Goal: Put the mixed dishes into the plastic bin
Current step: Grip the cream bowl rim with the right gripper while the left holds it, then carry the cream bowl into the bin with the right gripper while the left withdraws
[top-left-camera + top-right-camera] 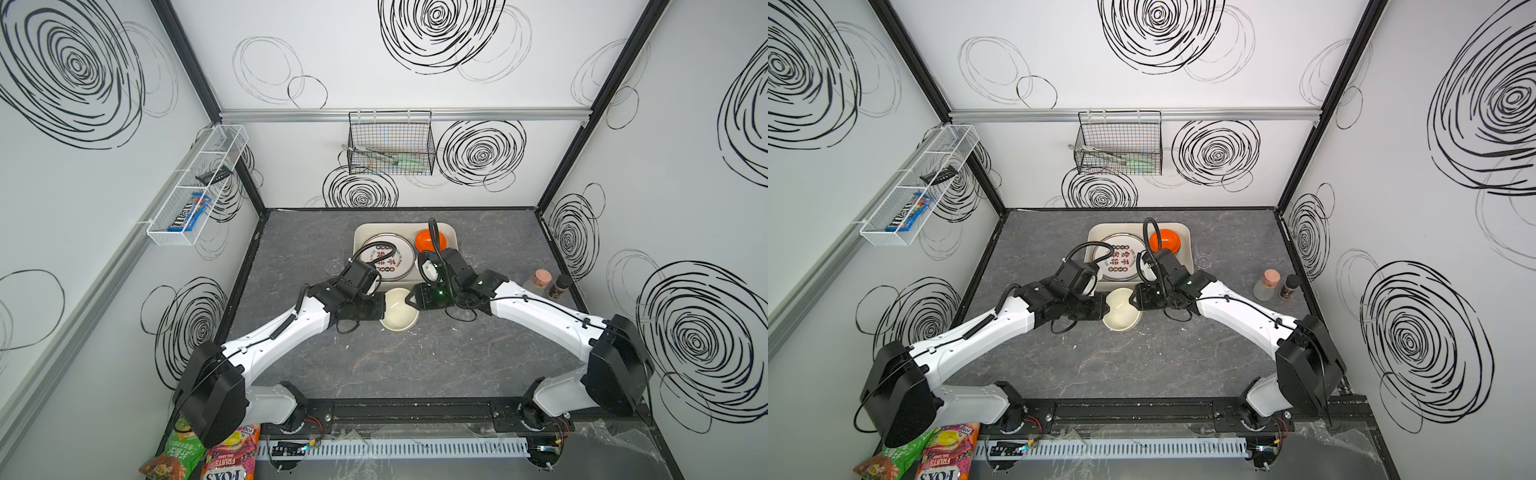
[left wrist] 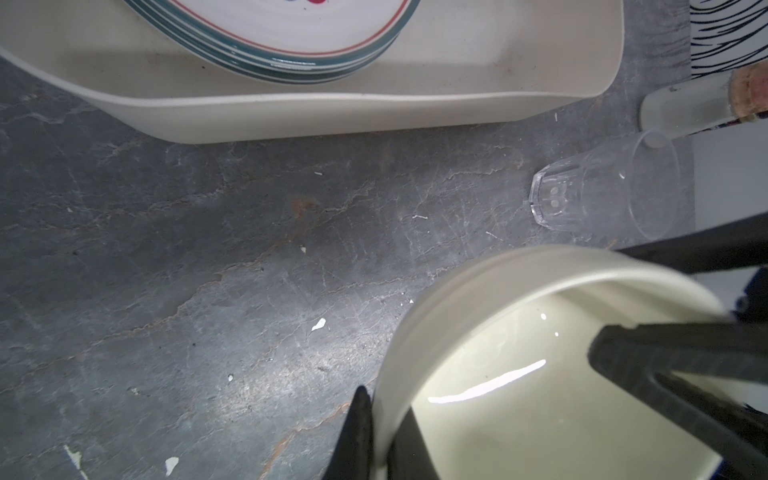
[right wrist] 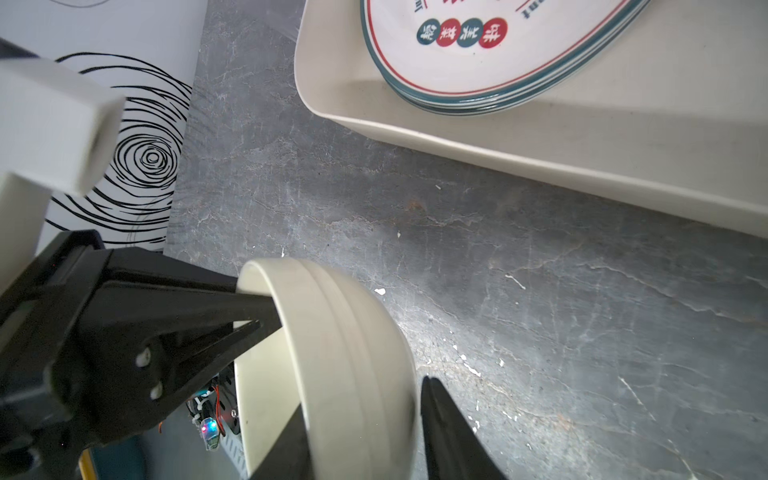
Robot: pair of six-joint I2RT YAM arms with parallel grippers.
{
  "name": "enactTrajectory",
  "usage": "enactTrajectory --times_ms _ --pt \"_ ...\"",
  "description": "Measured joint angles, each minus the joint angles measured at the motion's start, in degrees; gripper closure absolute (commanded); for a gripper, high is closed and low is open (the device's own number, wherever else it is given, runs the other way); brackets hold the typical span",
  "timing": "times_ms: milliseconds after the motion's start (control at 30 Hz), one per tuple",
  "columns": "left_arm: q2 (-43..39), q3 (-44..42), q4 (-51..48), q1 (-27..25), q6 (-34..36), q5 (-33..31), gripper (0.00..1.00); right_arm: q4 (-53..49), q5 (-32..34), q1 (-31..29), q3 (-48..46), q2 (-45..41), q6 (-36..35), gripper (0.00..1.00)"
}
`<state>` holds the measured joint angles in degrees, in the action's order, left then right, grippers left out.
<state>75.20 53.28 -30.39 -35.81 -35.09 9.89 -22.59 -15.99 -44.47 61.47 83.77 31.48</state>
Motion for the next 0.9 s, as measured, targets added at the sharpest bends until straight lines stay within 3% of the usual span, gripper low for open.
enactTrajectory --times_ms 167,367,900 --pt "0.00 0.94 -0.55 0.24 0.00 -0.37 0.90 -0.59 1.75 -0.35 0.87 0.63 -0.85 0.74" --pt "0.00 2.08 -1.09 0.50 -0.11 -0.61 0.79 -2.51 4.57 -0.59 2.43 2.62 -1.55 0.86" --pt "-4.28 3.98 0.87 4.13 -1.33 3.17 0.53 -10.08 12.37 3.45 10.58 7.91 -5.22 0.94"
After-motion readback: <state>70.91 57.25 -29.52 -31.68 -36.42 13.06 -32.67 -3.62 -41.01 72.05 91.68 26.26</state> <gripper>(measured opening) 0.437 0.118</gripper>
